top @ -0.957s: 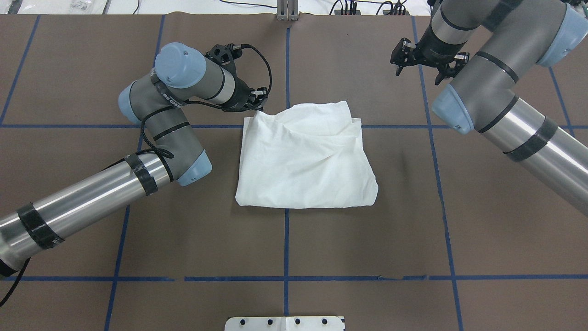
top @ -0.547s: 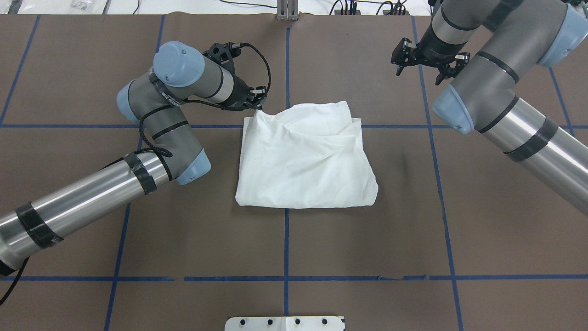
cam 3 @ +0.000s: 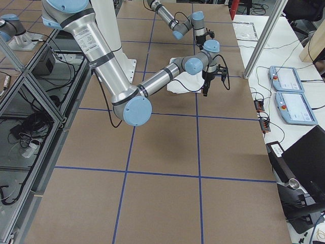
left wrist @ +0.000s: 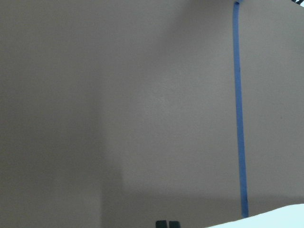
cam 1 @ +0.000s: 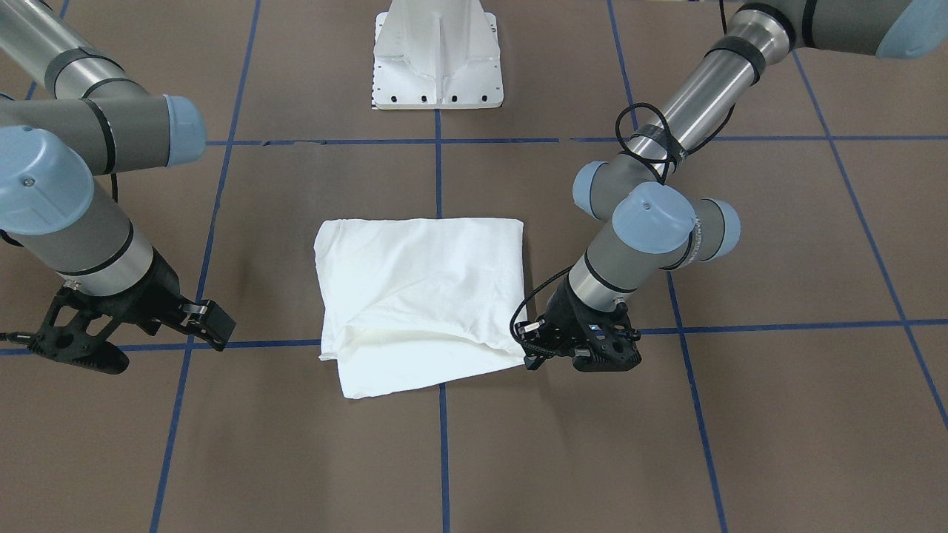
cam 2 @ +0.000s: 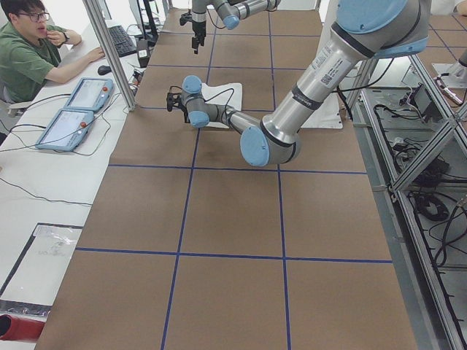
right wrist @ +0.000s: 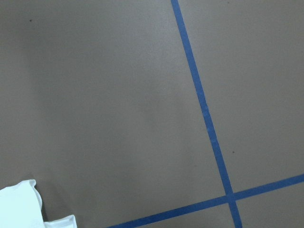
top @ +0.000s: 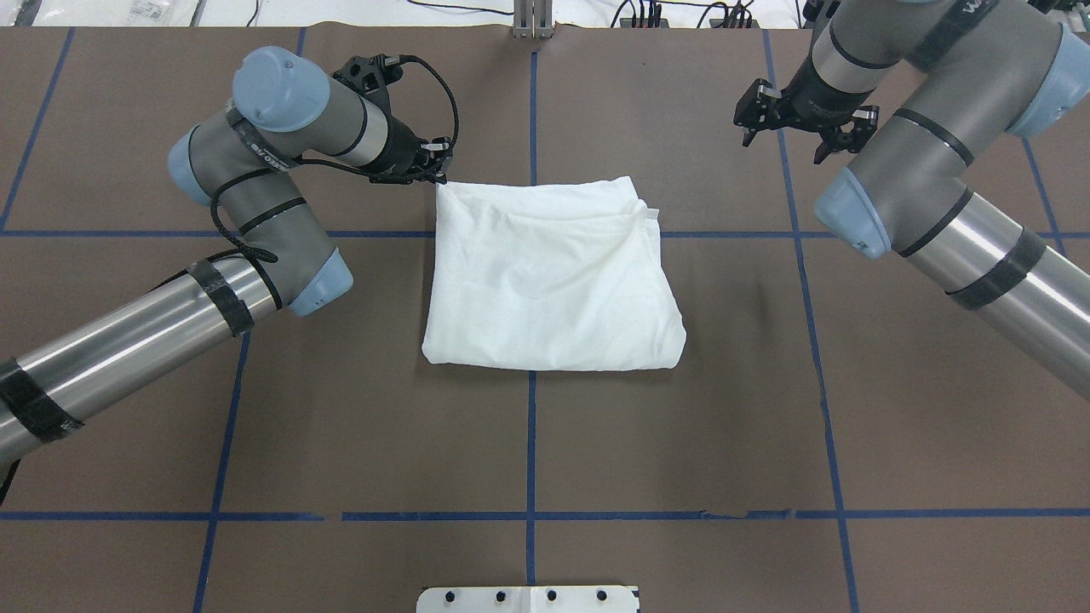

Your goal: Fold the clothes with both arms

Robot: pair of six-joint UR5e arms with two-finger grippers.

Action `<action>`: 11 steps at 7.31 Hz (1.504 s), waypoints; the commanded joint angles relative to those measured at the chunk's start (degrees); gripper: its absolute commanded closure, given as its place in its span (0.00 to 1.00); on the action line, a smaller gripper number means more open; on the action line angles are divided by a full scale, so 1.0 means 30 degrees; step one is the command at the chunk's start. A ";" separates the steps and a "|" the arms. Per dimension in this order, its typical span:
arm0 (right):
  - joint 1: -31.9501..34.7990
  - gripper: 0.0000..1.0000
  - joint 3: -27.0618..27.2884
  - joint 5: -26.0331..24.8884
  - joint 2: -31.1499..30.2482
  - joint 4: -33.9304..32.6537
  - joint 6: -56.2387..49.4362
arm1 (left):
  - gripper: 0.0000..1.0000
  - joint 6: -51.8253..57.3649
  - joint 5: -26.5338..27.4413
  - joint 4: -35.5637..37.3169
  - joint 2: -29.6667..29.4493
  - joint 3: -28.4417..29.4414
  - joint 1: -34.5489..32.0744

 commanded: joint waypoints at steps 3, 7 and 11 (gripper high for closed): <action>0.0059 0.00 -0.0032 0.0029 -0.0428 0.0234 -0.0738 | 0.12 0.1257 -0.0124 0.0019 0.0313 0.0009 -0.0657; 0.2832 0.00 -0.0032 0.1839 -0.2179 0.0176 -0.6319 | 0.00 0.5700 -0.2962 0.0252 0.5160 -0.4017 -0.3992; 0.6993 0.00 -0.0208 0.3074 -0.6102 0.0000 -1.5578 | 0.00 1.1175 -0.3670 0.0312 1.3362 -0.9183 -0.7978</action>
